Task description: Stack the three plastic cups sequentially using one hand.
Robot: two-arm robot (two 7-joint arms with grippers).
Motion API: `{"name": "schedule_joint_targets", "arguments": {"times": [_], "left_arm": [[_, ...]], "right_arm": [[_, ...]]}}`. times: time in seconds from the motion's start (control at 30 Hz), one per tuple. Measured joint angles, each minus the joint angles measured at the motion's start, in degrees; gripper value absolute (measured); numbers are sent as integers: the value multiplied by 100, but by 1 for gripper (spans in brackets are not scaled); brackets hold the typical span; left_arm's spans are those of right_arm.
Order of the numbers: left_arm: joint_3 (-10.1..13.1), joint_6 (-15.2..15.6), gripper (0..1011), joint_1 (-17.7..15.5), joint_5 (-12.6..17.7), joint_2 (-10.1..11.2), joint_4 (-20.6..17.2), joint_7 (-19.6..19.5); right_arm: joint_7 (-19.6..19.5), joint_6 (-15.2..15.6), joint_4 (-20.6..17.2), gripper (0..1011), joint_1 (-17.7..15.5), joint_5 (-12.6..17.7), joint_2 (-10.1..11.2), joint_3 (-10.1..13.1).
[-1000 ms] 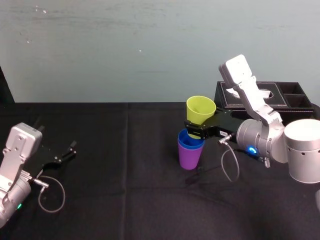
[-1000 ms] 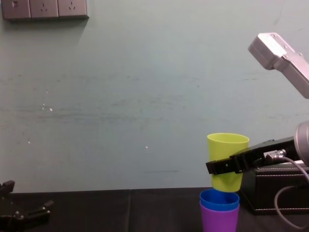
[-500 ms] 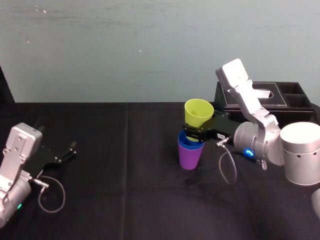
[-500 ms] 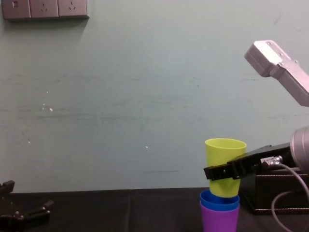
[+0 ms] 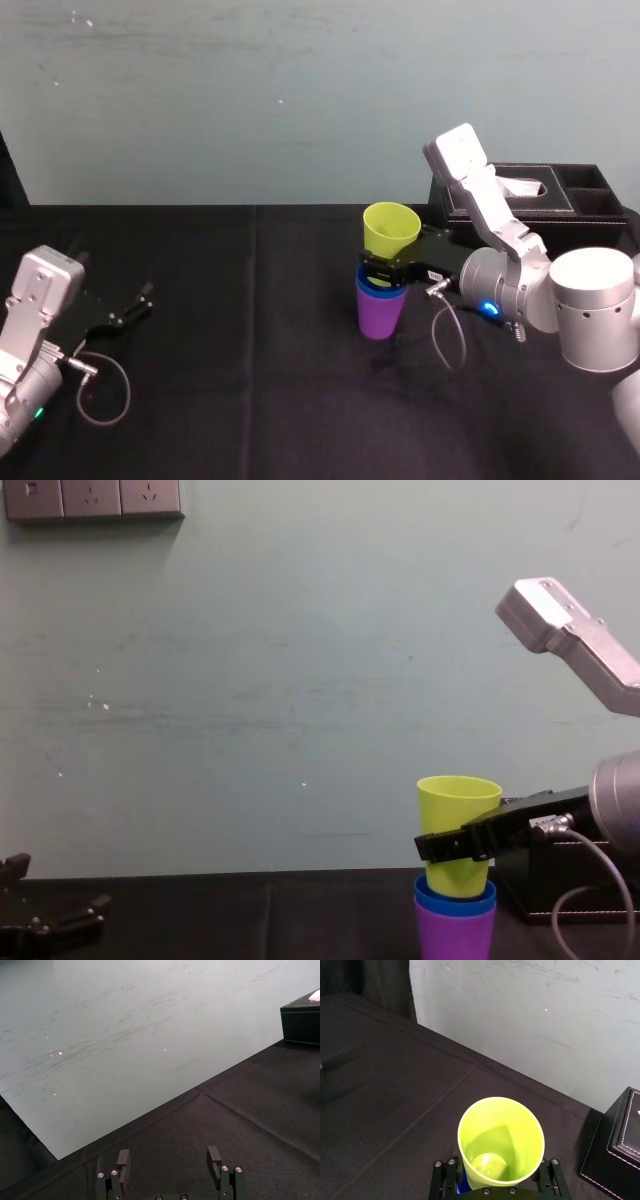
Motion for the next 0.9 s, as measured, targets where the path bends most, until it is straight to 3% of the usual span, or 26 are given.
{"name": "schedule_joint_targets", "arguments": {"times": [0.9], "left_arm": [[0,0,1000,0,0,0,0,0]], "right_arm": [[15,-95,226,729,6,-66,-48,-58]]}}
